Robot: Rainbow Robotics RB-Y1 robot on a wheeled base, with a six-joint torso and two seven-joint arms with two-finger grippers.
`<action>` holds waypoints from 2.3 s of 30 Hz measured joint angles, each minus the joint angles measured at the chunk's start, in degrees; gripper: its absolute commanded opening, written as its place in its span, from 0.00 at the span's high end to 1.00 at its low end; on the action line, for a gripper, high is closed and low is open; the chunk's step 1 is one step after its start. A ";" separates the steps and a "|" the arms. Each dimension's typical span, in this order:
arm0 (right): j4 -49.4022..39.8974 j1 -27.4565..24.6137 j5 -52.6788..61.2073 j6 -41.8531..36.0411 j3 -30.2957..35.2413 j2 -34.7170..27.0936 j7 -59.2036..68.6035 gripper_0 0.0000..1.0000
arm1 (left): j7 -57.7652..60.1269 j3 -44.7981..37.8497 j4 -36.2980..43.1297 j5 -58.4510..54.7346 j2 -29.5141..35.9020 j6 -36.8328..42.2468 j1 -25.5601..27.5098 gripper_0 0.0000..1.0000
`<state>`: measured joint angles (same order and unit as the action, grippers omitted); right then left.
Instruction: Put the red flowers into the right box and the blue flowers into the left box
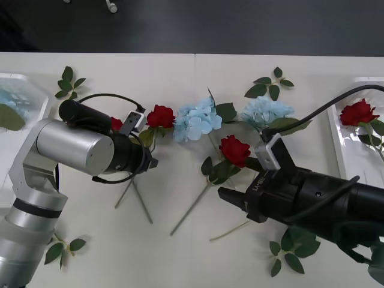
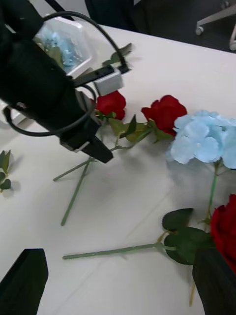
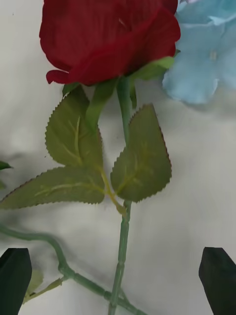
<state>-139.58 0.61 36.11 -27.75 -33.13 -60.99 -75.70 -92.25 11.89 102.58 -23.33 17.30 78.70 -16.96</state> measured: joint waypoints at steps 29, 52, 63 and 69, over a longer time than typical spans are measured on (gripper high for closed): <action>13.20 3.96 -12.96 16.30 -11.16 4.24 -0.01 0.13 | -0.01 1.82 -13.35 4.15 -4.93 -1.60 -6.42 1.00; 13.20 3.96 -12.96 19.05 -11.17 4.24 -0.01 0.13 | -15.89 -3.81 5.55 -25.28 3.36 -1.58 -2.97 1.00; 13.21 3.96 -14.58 20.90 -11.17 4.34 -0.01 0.13 | -38.48 -17.95 7.02 -51.57 1.69 4.70 0.70 1.00; 14.08 3.96 -14.69 20.87 -11.20 7.31 -0.01 0.13 | -46.90 -19.51 7.02 -62.41 1.68 7.40 0.71 1.00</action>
<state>-125.49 4.57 21.42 -6.89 -44.33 -53.68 -75.71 -139.15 -7.63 109.60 -85.74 18.97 86.10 -16.25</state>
